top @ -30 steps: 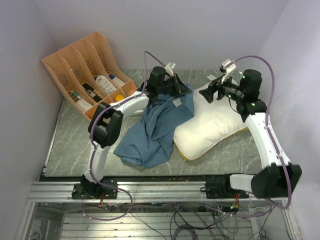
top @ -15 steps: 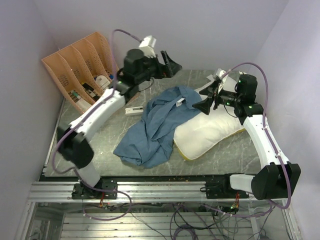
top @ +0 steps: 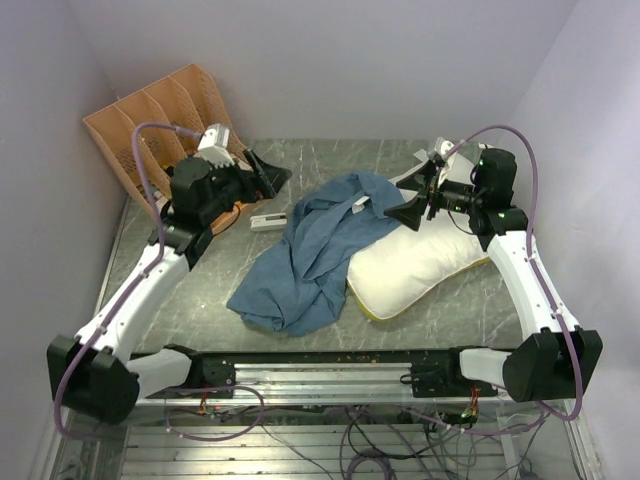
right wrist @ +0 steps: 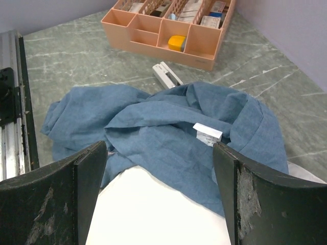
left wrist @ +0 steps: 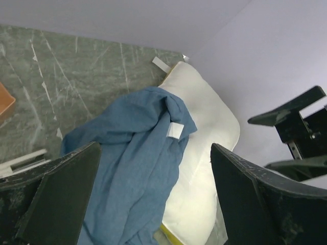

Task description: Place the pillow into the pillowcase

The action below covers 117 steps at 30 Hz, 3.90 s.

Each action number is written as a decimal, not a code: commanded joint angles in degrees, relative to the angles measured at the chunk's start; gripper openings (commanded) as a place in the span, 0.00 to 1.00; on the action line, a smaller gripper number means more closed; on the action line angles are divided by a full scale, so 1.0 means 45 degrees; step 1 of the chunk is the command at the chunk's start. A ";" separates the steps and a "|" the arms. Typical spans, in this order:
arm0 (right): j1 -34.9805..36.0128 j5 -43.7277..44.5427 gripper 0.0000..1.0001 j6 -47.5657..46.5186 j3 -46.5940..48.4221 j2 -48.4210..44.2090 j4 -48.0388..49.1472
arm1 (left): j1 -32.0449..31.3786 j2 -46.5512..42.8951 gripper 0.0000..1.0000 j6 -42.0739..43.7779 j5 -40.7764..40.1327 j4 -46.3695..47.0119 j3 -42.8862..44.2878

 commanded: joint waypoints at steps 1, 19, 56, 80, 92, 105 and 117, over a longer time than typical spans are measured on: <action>0.0009 -0.0217 0.84 0.0056 -0.0246 -0.0347 0.0615 | 0.0213 -0.1803 0.98 0.0133 0.0449 -0.0288 -0.0808; 0.2096 0.2644 0.93 -0.4108 0.1245 0.1037 -0.1758 | 0.0204 -0.2753 0.98 -0.3289 0.0786 0.0912 -0.6434; 0.3422 0.9055 0.00 -0.2499 0.6954 0.5960 -0.0134 | -0.2934 0.5042 0.07 0.1625 -0.2179 -0.5345 0.3863; -0.0873 0.5272 0.90 -0.1167 0.3212 0.1659 0.0156 | -0.6713 0.4947 0.95 0.2687 -0.2930 -0.5027 0.5365; -0.0250 0.1018 0.88 -0.5206 -0.0164 0.0513 -0.4632 | -0.6359 -0.1809 0.95 -0.2267 -0.6562 -0.7242 -0.3304; 0.2753 0.6632 0.88 -0.5632 -0.2625 0.0602 -0.2953 | -0.7903 0.1496 0.94 -0.4208 -0.8524 -0.8574 -0.3250; 0.2980 0.8161 0.06 -0.5532 -0.0884 0.0850 -0.3310 | -0.6157 0.2051 0.07 -0.1891 -0.9984 -0.9585 -0.0835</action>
